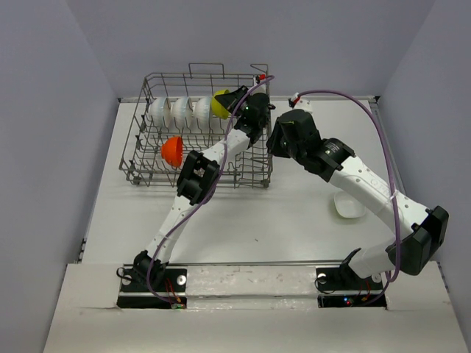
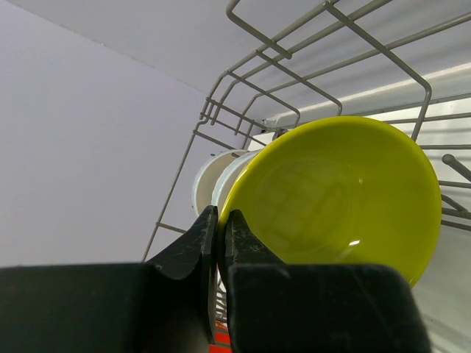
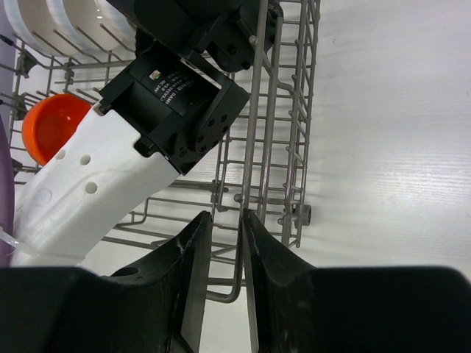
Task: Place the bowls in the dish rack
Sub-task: Insert the bowl into the dish rack.
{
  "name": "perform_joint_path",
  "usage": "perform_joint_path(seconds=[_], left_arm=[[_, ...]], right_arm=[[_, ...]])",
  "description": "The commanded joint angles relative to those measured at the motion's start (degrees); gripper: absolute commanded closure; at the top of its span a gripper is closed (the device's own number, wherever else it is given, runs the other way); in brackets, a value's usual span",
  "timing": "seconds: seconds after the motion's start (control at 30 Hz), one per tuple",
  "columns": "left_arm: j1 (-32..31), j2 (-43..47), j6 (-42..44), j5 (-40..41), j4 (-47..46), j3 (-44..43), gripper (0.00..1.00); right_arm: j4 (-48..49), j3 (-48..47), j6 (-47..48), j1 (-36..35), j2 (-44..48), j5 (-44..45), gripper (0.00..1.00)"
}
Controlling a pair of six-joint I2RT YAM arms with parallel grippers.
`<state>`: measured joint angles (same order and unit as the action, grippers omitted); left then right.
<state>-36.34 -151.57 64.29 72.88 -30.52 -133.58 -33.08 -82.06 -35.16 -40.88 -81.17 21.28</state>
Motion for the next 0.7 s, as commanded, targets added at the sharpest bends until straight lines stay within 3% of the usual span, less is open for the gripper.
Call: perform_joint_path(seconds=[0.0, 0.67], left_arm=[[-2.07, 5.76, -0.66, 0.77, 0.82, 0.78, 1.0], [-1.9, 3.38, 0.66, -0.02, 1.08, -2.13, 1.0]], right_arm=[[0.03, -2.93, 0.18, -0.51, -0.05, 1.31, 0.71], [0.47, 0.06, -0.44, -0.51, -0.22, 1.49, 0.71]])
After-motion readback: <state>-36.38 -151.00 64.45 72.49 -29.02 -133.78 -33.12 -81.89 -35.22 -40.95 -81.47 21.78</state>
